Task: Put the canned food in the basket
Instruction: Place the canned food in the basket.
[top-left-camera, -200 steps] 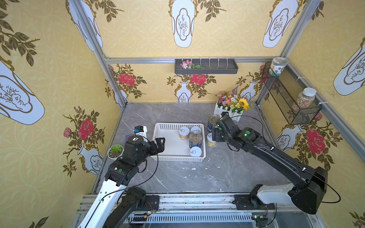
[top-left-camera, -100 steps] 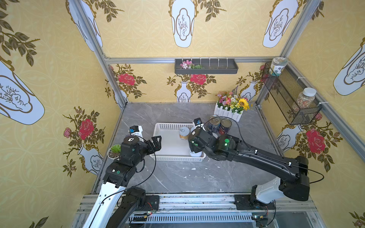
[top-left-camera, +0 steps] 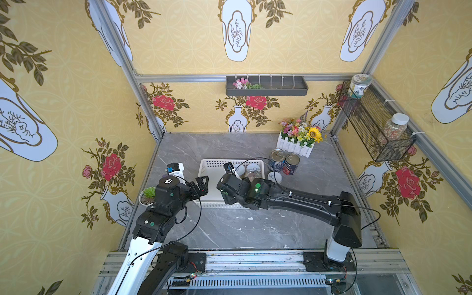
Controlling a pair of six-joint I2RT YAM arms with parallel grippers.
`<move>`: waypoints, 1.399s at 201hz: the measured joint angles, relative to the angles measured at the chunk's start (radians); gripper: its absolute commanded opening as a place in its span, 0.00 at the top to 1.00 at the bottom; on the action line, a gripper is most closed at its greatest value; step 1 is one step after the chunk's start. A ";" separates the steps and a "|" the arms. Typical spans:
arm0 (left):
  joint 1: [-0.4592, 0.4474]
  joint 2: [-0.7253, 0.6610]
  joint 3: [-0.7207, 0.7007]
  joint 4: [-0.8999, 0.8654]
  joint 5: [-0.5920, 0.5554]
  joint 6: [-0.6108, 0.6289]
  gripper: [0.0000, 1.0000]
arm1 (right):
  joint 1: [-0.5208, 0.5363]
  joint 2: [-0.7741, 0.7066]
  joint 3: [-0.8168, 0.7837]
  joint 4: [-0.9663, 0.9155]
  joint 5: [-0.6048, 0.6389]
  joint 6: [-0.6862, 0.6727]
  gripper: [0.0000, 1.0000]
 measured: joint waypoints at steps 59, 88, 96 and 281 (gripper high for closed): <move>0.001 -0.002 0.000 0.000 0.000 0.000 0.00 | -0.093 0.194 0.065 0.051 -0.085 -0.001 0.28; 0.003 -0.004 0.000 0.000 0.000 0.000 0.00 | -0.127 0.262 0.092 0.059 -0.105 0.009 0.28; 0.003 -0.004 0.000 0.000 0.000 0.000 0.00 | -0.137 0.275 0.095 0.060 -0.109 0.009 0.28; 0.016 -0.008 0.000 0.000 0.005 0.003 0.00 | -0.194 0.363 0.158 0.071 -0.088 0.050 0.16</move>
